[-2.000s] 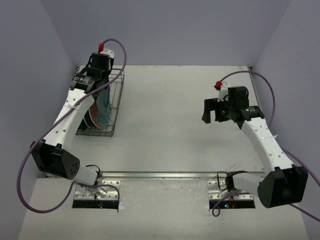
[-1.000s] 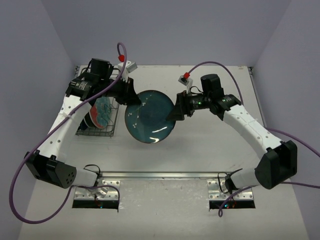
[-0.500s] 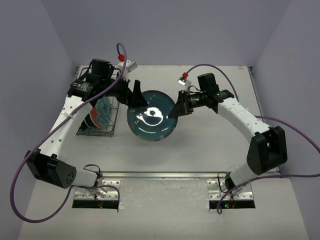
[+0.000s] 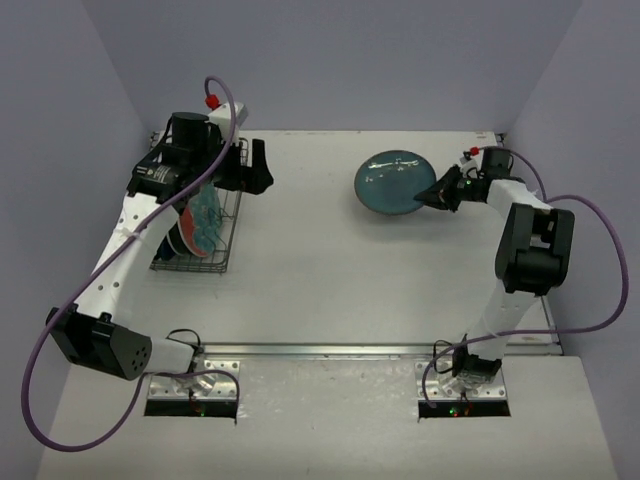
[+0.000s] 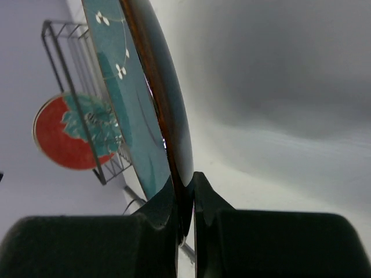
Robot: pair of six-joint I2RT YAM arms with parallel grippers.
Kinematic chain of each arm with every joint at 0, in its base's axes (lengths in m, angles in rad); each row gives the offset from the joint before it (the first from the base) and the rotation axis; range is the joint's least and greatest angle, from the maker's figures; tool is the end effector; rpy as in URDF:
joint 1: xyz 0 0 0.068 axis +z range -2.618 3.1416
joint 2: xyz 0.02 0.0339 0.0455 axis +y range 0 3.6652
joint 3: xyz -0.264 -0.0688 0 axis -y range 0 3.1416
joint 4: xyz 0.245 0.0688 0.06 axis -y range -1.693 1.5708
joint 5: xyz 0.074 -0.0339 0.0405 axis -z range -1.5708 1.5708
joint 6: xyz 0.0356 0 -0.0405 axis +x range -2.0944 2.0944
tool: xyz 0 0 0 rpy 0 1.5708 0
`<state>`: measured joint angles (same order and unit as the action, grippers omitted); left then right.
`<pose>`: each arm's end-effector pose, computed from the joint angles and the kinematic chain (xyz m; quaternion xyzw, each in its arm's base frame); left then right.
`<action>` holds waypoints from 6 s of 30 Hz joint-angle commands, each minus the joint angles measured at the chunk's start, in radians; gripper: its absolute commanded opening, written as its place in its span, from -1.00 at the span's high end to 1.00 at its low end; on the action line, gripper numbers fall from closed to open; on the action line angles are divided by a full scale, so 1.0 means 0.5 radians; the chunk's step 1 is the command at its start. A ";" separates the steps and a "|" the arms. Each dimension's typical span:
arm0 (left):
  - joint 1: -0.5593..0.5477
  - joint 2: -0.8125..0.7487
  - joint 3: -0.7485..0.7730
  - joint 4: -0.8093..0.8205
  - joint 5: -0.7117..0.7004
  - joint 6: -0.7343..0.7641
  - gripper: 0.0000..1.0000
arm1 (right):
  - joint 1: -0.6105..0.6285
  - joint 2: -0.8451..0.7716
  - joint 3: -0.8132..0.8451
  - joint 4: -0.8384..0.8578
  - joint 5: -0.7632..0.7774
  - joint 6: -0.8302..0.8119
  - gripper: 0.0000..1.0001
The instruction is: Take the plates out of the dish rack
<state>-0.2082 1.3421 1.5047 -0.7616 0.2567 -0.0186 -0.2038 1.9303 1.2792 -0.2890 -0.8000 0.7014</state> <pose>0.2738 -0.0671 0.4084 0.1425 0.8674 -0.1649 0.4474 0.3992 -0.0564 0.1801 0.2743 0.8403 0.4292 0.1857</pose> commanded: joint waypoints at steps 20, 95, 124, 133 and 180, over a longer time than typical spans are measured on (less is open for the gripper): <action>0.128 -0.237 -0.213 0.203 -0.275 -0.068 -1.00 | -0.301 1.061 0.911 0.199 -0.027 0.342 0.99; 0.290 0.408 -0.388 0.041 -1.151 0.310 0.46 | 0.395 -1.208 -0.398 -0.091 1.182 -0.978 -0.98; 0.288 0.264 0.781 -0.472 -1.168 0.464 1.00 | 0.485 -1.137 -0.223 -0.116 0.697 -0.783 -0.98; 0.286 0.149 0.768 -0.529 -0.254 0.364 1.00 | 0.628 -0.977 -0.139 0.049 0.087 -0.516 -0.98; 0.318 -0.107 0.058 -0.057 0.150 -0.113 -1.00 | -0.018 0.341 0.600 0.241 -0.060 0.410 1.00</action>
<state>-0.0574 1.3022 1.4982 -0.8406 0.3844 -0.0566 -0.2078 2.0709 1.4049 -0.1981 -0.7645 0.8627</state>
